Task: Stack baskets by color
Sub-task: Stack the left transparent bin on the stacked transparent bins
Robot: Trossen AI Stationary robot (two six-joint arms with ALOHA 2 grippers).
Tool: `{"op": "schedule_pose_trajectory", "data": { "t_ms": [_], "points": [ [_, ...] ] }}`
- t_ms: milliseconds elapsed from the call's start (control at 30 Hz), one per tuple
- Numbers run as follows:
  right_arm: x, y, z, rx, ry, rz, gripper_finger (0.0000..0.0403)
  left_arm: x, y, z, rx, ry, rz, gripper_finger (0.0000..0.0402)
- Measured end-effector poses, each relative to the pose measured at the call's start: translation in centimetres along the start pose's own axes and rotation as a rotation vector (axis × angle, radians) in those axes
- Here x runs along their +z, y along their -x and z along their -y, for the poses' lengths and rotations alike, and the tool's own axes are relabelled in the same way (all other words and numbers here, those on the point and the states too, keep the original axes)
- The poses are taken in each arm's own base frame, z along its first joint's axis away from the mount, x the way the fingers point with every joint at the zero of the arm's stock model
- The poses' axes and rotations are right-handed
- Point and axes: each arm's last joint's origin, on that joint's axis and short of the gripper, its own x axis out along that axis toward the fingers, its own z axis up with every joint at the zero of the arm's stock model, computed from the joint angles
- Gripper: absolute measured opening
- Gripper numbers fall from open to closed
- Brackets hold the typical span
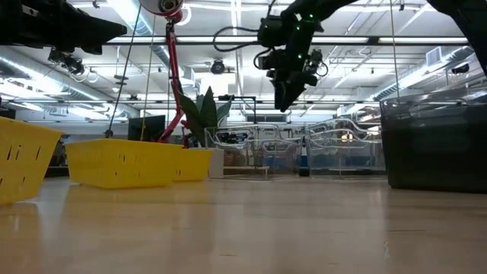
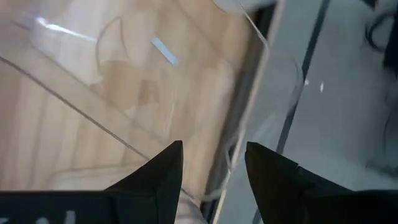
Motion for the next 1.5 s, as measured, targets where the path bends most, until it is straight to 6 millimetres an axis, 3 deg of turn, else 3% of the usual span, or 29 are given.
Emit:
{"op": "schedule_pose_trajectory", "data": {
  "t_ms": [233,667,1167,1500],
  "points": [
    [1.7,-1.0,-2.8,0.05,0.12,0.007,0.0167,0.0,0.0,0.0,0.0,0.0,0.0,0.0027],
    [1.6,-5.0,-7.4,0.143,0.242,-0.056,0.016,0.1,0.0,0.0,0.003,0.004,0.011,0.0028],
    [0.0,-8.1,-8.4,0.131,0.287,-0.037,0.0113,0.1,0.0,0.0,0.004,0.003,0.013,0.0034],
    [-0.1,-8.3,-8.2,0.161,0.297,0.012,0.0021,0.1,0.0,0.0,0.004,0.002,0.013,0.0026]
  ]
}}
